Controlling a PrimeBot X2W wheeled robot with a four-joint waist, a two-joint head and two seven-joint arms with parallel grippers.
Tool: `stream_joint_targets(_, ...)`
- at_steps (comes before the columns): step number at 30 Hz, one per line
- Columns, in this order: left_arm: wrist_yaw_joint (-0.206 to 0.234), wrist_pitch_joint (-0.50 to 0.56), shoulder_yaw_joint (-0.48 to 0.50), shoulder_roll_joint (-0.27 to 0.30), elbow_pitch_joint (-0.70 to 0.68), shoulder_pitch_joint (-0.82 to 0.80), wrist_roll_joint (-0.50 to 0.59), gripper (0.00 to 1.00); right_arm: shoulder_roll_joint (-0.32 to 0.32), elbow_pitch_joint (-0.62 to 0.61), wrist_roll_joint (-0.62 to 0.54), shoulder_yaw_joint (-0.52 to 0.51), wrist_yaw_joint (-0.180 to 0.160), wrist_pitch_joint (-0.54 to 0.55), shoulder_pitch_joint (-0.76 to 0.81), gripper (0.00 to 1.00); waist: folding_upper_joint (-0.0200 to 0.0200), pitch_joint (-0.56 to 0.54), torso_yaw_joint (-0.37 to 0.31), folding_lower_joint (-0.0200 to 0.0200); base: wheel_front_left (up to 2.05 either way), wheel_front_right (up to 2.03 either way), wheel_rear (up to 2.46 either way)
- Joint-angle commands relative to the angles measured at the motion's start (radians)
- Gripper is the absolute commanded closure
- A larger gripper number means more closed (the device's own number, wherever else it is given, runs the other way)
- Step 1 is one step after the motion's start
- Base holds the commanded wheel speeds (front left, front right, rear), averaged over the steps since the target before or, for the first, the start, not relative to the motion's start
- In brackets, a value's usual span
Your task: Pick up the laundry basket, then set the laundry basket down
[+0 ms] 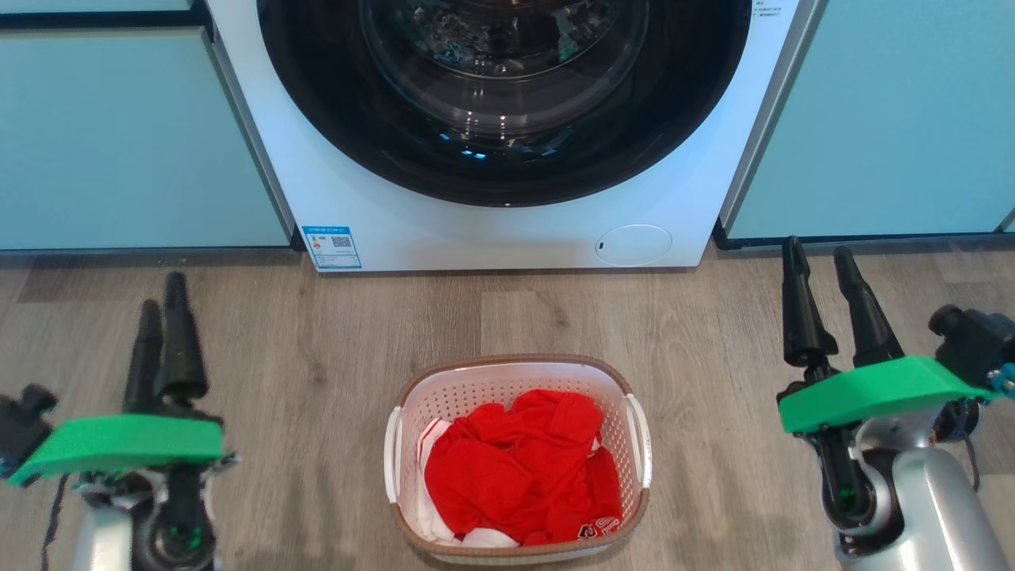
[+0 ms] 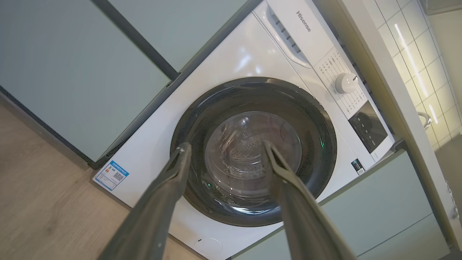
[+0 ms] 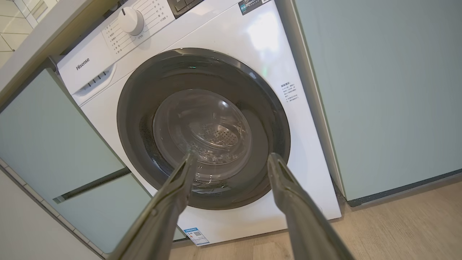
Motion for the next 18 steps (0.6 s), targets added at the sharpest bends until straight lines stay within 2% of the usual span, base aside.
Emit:
stream_joint_targets(1,0.001,-0.013,0.009,0.013,-0.048,-0.054,0.029,0.00,-0.009,-0.046,-0.029,0.019,0.004,-0.014,-0.062,0.00,0.0000,0.000,0.000,0.0000,0.00,0.00,0.00)
stream_joint_targets(6,0.013,-0.027,-0.075,0.013,-0.080,-0.047,0.189,0.00,-0.010,-0.039,-0.127,0.034,0.005,-0.028,-0.058,0.00,0.0000,-0.002,0.001,0.0000,0.00,0.00,0.00)
stream_joint_targets(18,0.121,-0.062,-0.228,0.021,-0.089,-0.044,0.503,0.00,-0.011,0.006,-0.298,0.081,0.005,-0.063,-0.045,0.00,0.0000,-0.009,-0.002,0.0000,0.00,0.00,0.00)
